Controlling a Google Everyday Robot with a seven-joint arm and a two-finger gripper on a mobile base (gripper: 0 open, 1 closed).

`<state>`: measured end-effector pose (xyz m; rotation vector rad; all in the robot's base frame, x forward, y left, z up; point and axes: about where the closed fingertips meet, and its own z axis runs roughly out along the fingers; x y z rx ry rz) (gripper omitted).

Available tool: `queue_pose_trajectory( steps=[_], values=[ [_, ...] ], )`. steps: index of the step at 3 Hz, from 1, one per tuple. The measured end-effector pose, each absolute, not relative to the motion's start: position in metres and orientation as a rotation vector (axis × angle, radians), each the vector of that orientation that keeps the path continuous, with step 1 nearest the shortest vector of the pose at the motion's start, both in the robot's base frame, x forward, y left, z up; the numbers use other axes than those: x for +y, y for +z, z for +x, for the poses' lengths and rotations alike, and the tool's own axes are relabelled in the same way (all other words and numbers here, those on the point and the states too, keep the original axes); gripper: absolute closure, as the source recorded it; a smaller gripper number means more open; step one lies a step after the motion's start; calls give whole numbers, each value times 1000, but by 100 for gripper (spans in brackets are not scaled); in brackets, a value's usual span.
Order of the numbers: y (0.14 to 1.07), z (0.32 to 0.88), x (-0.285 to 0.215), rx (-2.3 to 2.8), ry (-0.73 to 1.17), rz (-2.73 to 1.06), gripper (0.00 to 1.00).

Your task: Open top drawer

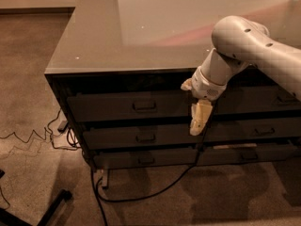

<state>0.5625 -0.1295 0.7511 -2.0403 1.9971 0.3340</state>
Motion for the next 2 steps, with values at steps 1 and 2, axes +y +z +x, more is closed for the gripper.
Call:
queue_pose_trajectory(
  steps=[1, 2],
  values=[
    [738, 573, -121, 1982, 327, -2060, 0],
    [724, 582, -111, 1975, 323, -2065, 0]
  ],
)
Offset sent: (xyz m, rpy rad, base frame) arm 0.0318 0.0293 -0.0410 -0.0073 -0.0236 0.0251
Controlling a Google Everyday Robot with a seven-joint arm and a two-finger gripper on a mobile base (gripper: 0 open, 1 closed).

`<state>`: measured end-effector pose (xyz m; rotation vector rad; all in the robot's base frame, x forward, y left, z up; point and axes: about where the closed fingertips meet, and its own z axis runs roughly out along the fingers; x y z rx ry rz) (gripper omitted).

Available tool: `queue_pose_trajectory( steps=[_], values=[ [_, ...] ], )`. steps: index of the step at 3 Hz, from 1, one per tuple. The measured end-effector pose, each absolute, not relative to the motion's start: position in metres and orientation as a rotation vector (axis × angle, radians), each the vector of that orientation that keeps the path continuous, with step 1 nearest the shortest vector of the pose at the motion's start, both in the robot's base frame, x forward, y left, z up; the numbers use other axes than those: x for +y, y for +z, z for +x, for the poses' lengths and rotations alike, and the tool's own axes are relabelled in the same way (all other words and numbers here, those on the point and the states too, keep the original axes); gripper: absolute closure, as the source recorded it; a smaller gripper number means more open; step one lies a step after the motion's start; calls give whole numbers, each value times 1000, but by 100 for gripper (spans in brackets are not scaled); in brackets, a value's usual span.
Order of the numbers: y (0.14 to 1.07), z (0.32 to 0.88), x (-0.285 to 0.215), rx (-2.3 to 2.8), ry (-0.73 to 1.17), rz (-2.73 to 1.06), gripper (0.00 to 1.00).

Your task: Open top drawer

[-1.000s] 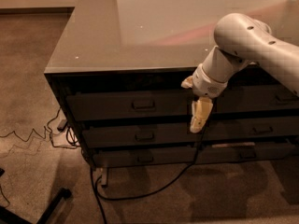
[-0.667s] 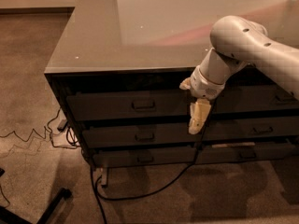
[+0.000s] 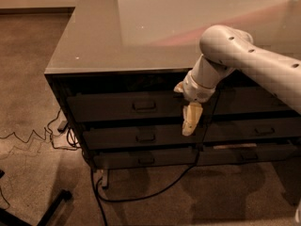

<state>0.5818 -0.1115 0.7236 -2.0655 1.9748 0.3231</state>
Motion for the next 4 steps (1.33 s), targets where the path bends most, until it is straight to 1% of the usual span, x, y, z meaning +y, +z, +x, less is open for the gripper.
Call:
queue_pose_trajectory(
  steps=[2, 3, 4],
  values=[
    [708, 600, -95, 1968, 271, -2031, 0],
    [689, 635, -95, 2003, 250, -1965, 0],
    [689, 658, -90, 1999, 213, -1940, 0]
  ],
)
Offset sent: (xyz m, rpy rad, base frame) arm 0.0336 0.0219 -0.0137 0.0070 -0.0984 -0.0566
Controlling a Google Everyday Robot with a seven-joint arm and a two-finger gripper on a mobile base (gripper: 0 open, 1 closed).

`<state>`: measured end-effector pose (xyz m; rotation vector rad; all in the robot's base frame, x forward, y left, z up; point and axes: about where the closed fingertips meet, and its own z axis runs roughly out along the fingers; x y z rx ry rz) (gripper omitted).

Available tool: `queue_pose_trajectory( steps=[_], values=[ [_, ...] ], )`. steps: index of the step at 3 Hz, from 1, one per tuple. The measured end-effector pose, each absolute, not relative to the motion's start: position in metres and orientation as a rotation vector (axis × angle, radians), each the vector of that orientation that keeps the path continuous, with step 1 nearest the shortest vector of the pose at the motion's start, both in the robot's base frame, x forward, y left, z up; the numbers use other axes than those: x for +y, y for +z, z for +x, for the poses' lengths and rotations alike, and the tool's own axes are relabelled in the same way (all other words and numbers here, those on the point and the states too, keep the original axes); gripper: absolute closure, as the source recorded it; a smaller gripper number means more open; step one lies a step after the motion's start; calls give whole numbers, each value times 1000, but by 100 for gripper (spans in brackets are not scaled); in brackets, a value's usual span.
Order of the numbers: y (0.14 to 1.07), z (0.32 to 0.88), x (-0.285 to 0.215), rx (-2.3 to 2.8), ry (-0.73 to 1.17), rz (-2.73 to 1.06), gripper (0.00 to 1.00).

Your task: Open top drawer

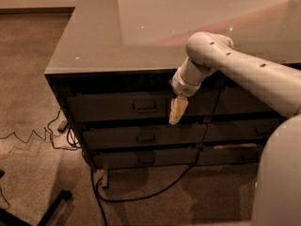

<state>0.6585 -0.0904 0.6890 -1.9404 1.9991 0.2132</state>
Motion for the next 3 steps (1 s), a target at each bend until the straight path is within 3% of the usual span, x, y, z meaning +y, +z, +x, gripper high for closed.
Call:
queue_pose_trajectory(
  steps=[3],
  values=[
    [642, 670, -111, 2158, 202, -1888, 0]
  ],
)
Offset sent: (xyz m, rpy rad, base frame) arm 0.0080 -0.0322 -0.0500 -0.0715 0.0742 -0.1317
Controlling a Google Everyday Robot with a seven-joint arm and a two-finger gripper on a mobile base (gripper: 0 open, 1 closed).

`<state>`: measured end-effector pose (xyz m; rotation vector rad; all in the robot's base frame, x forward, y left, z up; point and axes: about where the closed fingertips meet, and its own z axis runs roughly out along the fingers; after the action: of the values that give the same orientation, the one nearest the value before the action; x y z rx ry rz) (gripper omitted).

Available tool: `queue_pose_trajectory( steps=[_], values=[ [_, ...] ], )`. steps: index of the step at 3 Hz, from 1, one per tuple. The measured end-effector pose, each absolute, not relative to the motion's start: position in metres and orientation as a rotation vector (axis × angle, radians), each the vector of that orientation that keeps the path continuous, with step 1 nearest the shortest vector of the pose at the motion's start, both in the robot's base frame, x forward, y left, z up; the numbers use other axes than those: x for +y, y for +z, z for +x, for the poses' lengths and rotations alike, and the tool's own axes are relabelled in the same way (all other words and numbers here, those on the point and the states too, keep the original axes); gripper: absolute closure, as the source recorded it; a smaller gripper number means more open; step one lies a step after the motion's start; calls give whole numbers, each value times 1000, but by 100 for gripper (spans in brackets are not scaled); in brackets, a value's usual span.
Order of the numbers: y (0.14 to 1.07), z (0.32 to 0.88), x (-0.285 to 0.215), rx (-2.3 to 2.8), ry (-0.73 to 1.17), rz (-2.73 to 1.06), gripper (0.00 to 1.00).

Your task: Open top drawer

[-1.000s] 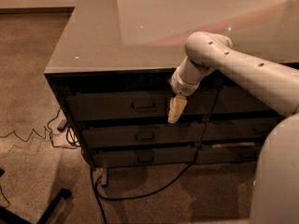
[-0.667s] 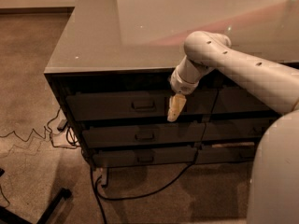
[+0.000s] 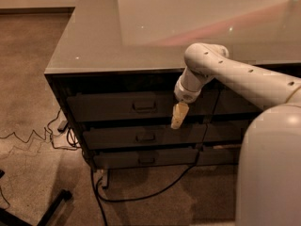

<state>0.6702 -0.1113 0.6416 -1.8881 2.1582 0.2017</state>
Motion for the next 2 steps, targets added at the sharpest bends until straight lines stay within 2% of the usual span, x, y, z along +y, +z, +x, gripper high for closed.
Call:
queue_pose_trajectory(
  steps=[1, 2],
  values=[
    [626, 674, -112, 2185, 214, -1892, 19],
    [631, 674, -112, 2185, 214, -1892, 43]
  ],
)
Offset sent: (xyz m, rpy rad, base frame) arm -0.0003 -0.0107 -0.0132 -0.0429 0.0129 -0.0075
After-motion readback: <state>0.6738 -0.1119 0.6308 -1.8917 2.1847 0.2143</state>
